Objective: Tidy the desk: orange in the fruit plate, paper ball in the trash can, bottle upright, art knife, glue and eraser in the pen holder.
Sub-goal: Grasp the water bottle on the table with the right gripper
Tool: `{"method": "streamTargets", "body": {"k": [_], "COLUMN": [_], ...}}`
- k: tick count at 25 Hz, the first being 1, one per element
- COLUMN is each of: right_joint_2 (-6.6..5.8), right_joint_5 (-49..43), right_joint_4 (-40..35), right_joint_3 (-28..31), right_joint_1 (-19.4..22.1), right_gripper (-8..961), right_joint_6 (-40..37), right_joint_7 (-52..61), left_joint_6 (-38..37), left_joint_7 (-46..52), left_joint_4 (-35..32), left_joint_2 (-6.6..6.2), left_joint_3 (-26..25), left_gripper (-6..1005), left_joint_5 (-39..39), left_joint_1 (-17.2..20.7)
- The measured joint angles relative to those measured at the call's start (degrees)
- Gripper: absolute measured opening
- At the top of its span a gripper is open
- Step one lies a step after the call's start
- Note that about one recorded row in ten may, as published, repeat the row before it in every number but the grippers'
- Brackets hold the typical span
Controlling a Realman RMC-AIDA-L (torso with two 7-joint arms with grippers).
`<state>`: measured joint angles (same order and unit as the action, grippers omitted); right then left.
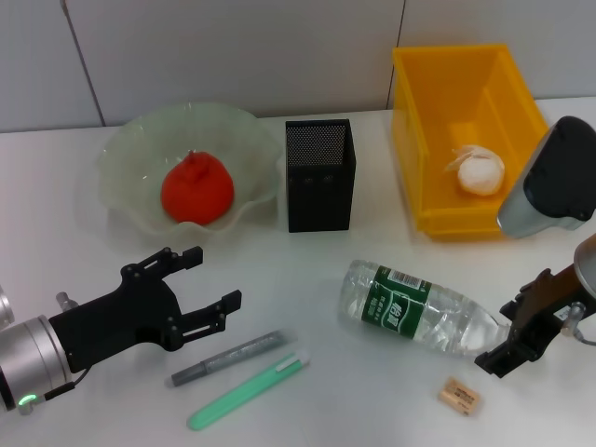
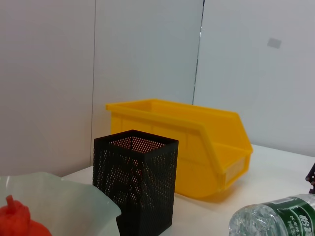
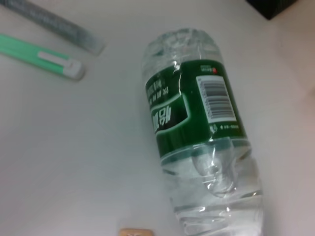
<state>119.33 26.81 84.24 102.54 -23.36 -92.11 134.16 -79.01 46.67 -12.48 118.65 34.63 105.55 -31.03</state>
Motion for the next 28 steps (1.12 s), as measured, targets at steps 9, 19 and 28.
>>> {"method": "streamTargets", "body": {"k": [9, 19, 28], "right_joint_2": [0.03, -0.01, -0.06], "right_joint_5": [-0.1, -0.1, -0.3], "right_joint_4": [-1.9, -3.3, -5.9], "right_joint_3": [-0.3, 0.0, -0.3], "right_joint_1": [-0.9, -2.0, -3.0], "right_gripper": [790, 537, 511], "right_joint_6": [0.4, 0.5, 1.1], "right_joint_7": [0.3, 0.7, 0.8], "left_joint_6": [0.0, 0.0, 0.0], "left_joint_7": [0.0, -0.1, -0.4], "left_joint_4": [0.0, 0.0, 0.3], "left_joint_2": [0.00, 0.00, 0.00], "left_joint_3": [0.0, 0.0, 0.0], "left_gripper": [835, 834, 834], "left_joint_5": [0.0, -0.1, -0.1], "left_joint_1": [0.0, 0.0, 0.0]}}
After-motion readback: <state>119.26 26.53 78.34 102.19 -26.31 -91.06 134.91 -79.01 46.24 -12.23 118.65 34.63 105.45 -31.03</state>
